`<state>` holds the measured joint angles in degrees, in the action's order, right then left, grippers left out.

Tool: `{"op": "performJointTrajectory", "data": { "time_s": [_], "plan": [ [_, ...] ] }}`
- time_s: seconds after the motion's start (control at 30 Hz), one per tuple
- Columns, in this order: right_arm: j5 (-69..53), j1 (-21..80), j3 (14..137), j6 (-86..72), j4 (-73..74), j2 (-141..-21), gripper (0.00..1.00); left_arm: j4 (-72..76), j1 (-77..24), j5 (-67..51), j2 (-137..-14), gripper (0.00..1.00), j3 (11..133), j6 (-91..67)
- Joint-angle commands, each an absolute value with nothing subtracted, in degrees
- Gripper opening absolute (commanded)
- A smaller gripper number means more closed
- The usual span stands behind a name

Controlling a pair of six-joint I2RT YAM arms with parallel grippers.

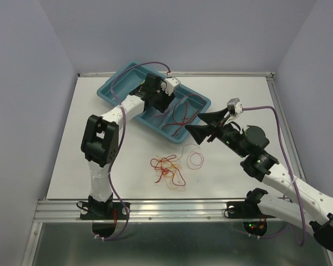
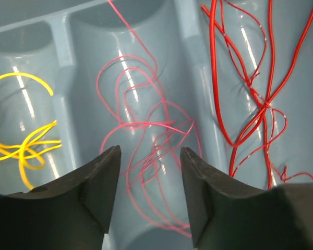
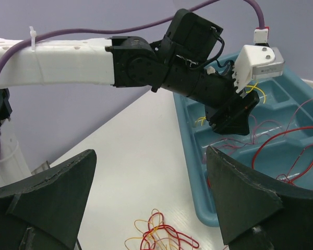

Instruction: Untangle the cables

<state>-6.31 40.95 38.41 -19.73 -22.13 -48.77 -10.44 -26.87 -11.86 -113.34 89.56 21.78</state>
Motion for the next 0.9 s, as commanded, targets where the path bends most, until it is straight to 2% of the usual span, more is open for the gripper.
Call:
{"op": "performJointTrajectory", "data": {
  "time_s": [0.0,0.23,0.6,0.87],
  "plan": [
    [-5.4,41.1,37.9,-20.0,-23.5,-48.0,0.90,-21.1,-26.7,-9.1,-109.1,0.63,94.2,26.4],
    [-5.6,41.2,37.9,-20.2,-23.5,-48.2,0.90,-17.8,-26.2,-5.0,-103.4,0.68,92.7,28.4],
    [-5.2,41.1,37.9,-20.1,-23.5,-48.3,0.90,-24.4,-26.0,-11.4,-126.7,0.68,126.8,25.6],
    [-4.8,41.0,38.1,-20.0,-23.1,-48.1,0.90,-18.8,-25.9,-14.2,-131.4,0.70,127.4,22.4]
  ]
}}
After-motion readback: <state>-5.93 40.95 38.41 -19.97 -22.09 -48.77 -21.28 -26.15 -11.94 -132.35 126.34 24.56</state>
